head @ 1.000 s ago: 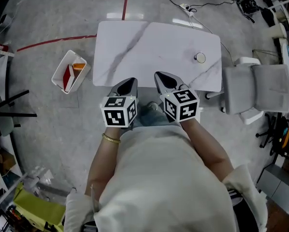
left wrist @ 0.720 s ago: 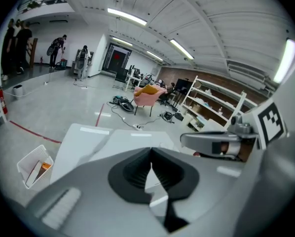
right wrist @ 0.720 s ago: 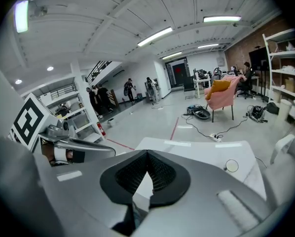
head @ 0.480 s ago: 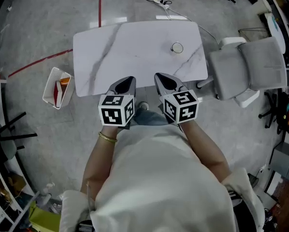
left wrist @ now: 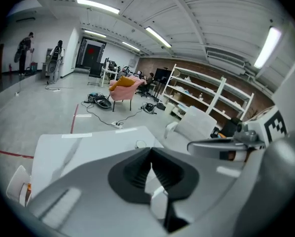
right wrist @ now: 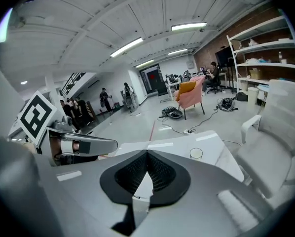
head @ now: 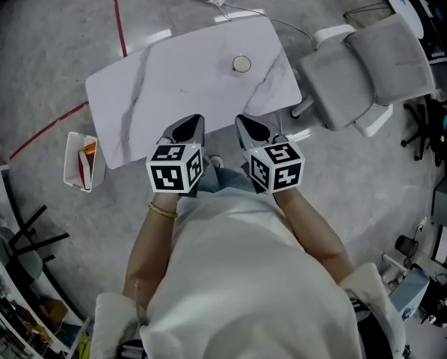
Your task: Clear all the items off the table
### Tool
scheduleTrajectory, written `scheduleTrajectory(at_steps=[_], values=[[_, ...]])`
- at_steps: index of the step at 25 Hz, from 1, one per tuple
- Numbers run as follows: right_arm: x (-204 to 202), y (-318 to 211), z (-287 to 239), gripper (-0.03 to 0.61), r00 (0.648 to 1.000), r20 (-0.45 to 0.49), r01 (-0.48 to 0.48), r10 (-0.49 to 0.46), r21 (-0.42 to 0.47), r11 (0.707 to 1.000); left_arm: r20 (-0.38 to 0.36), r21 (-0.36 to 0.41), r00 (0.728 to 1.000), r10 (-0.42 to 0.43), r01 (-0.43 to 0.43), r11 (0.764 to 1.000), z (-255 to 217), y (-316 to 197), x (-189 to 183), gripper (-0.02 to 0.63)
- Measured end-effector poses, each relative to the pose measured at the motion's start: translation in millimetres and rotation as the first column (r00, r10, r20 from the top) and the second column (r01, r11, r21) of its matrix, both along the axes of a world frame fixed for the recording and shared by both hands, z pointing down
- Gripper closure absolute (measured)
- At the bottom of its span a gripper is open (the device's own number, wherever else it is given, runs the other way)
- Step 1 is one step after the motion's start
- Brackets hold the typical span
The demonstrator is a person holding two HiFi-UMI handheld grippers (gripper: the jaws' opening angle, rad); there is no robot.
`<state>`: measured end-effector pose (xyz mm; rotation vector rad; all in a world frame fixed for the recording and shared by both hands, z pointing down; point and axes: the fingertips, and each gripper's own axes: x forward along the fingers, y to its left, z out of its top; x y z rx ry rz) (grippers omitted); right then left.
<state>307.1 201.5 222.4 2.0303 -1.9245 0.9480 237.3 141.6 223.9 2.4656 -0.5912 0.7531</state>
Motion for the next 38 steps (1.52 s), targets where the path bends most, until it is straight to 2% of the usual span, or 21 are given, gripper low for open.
scheduleTrajectory(at_steps=[11, 21, 38], values=[[41.7, 21.7, 6.9, 0.58, 0.988, 0.028, -0.149, 0.149, -0.012, 0.989, 0.028, -0.011, 0.99, 0.136, -0.135, 0.991, 5.6, 12.8, 50.0, 0.604], [77.4, 18.7, 25.3, 0.58, 0.973, 0.018, -0.228, 0.229, -0.06, 0.972, 0.043, -0.023, 0.979, 0.201, -0.201, 0.979, 17.9, -0.4, 89.8, 0.604], [134.3, -53.3, 85.6, 0.58, 0.962, -0.026, -0.271, 0.271, -0.172, 0.947, 0.083, -0.107, 0.947, 0.309, -0.3, 0.948, 75.9, -64.0, 151.2, 0.604]])
